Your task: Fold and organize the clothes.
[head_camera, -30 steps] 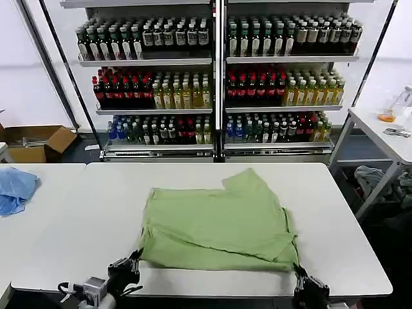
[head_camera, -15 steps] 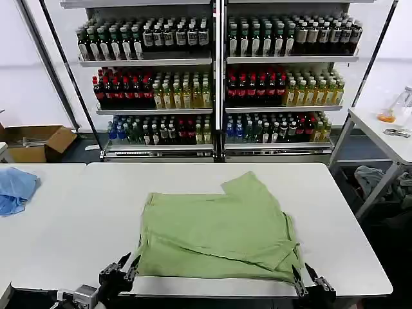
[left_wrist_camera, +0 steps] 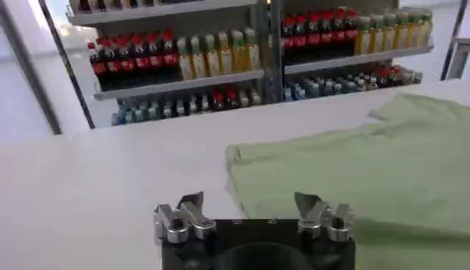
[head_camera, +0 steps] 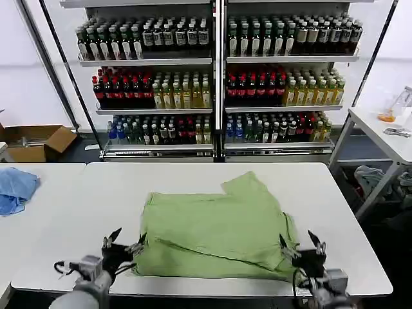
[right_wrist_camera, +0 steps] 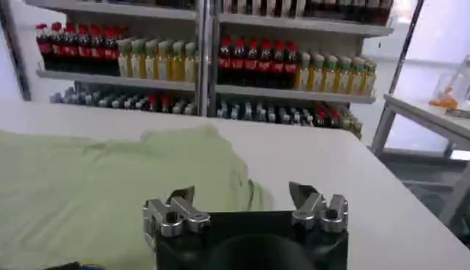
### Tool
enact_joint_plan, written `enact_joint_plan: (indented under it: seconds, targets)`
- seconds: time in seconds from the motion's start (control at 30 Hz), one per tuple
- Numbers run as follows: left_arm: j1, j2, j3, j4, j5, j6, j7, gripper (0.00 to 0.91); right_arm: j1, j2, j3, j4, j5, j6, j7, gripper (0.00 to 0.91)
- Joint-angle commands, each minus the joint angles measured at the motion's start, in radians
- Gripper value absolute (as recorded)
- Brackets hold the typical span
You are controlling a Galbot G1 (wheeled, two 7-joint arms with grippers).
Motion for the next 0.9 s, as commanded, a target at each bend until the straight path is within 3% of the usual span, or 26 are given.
enact_joint_plan:
  seconds: [0.03,0.2,0.43,0.7,0.9]
  targets:
    - [-0.475,-0.005,0.237,0.308,-0.062,0.029,-0.005,0.907,0.402,-0.021,-0.144,-0.278,0.092,-0.052,0.023,0.907]
    - [-0.62,-0.051,0.319,0.454,-0.044,0.084,-0.011,0.907,0.586,-0.002,-0.223,-0.429,0.119,-0.104,0.023,0.907]
    - [-0.715,-0.109,0.362,0.564,-0.022,0.097,-0.012,0.907,0.738,0.067,-0.295,-0.628,0.13,-0.12,0.011,0.907]
    - [-0.756,-0.158,0.363,0.643,-0.03,0.136,-0.017,0.907,0.888,0.167,-0.339,-0.832,0.125,-0.137,0.001,0.907]
    - [-0.749,-0.149,0.369,0.671,-0.059,0.137,-0.015,0.907,0.951,0.235,-0.353,-0.989,0.118,-0.135,-0.003,0.907]
